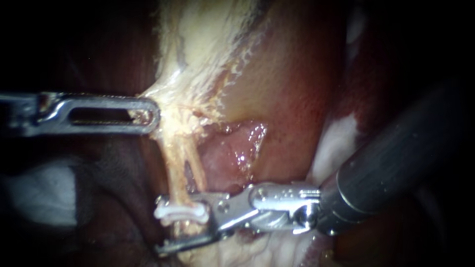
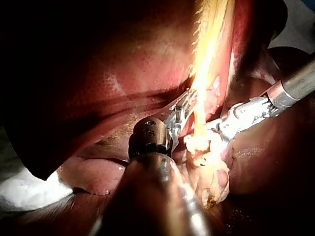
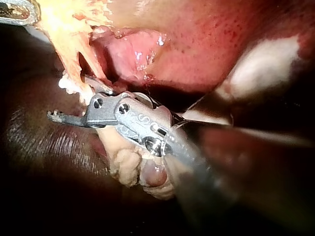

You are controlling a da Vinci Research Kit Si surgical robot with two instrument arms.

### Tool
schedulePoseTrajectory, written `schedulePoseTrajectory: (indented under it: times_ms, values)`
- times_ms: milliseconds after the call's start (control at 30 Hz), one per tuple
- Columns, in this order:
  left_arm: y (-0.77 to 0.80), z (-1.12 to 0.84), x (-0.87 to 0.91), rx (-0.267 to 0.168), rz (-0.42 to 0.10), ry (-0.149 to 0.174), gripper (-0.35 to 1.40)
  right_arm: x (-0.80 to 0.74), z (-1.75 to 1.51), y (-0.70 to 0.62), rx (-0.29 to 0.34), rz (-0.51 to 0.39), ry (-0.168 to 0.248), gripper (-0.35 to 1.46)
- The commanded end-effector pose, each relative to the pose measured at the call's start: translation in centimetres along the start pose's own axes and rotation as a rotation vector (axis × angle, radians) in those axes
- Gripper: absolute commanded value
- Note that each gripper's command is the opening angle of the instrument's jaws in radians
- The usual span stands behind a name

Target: Going back second clip left tube

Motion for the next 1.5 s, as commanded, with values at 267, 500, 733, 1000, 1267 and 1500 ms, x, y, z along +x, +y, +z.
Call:
schedulePoseTrajectory:
  times_ms: [267, 500, 733, 1000, 1267, 1500]
  values:
    - [-0.01, 0.0, 0.0, -0.001, 0.0, 0.0, -0.35, 0.01, 0.05, 0.07, -0.006, -0.093, 0.005, 0.6]
    - [-0.05, -0.02, 0.02, -0.003, -0.002, -0.002, -0.35, -0.06, 0.07, 0.22, -0.015, -0.172, 0.004, 0.6]
    - [-0.08, -0.03, 0.03, -0.006, -0.003, -0.005, -0.35, -0.13, 0.04, 0.33, -0.021, -0.205, 0.004, 0.6]
    - [-0.09, -0.04, 0.03, -0.006, -0.004, -0.004, -0.35, -0.15, -0.02, 0.32, -0.019, -0.217, 0.003, 0.6]
    - [-0.07, -0.06, 0.03, -0.005, -0.003, -0.003, -0.35, -0.15, -0.44, 0.14, 0.004, -0.217, 0.005, 0.59]
    - [-0.06, -0.05, 0.02, -0.005, -0.003, -0.003, -0.35, 0.01, -1.03, 0.08, -0.031, -0.2, 0.001, 0.59]
